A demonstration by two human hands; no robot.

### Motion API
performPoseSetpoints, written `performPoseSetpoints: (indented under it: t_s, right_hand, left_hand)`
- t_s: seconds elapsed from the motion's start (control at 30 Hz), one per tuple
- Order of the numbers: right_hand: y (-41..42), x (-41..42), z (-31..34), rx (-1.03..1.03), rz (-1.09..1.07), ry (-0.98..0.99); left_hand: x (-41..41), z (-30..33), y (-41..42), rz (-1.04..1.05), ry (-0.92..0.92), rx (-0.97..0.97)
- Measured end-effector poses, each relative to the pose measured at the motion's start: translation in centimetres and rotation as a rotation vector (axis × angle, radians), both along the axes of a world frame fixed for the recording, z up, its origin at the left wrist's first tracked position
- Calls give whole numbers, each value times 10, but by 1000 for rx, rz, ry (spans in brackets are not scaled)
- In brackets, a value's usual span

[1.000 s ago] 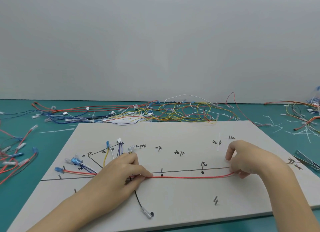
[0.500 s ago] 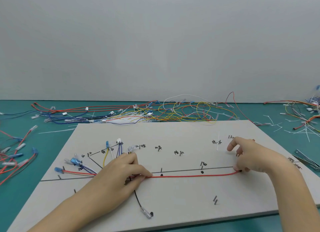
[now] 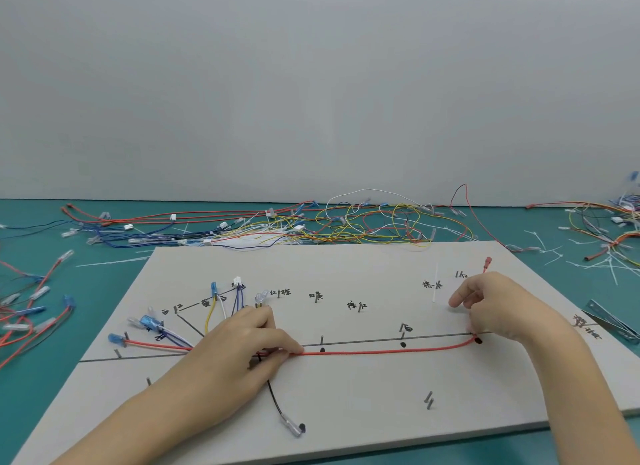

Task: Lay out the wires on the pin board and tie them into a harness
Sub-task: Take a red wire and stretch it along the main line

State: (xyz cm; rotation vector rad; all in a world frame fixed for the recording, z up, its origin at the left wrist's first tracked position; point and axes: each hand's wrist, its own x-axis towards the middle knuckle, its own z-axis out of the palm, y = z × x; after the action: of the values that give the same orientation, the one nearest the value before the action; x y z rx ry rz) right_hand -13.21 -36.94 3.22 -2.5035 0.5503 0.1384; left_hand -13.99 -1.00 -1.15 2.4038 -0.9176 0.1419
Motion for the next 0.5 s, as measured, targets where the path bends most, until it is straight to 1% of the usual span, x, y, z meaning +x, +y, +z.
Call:
performPoseSetpoints:
  t_s: [0.1,0.27,0.5]
  right_hand:
    - [-2,1,-2,5,-26,-68]
    - [-2,6,0,48,-126,-279]
    - [1,11,-1,107,-202,-323]
  left_hand:
    - [-1,0,-1,1,2,-1]
    - [0,0,-1,1,6,0]
    - [-1,0,0,0,0,4]
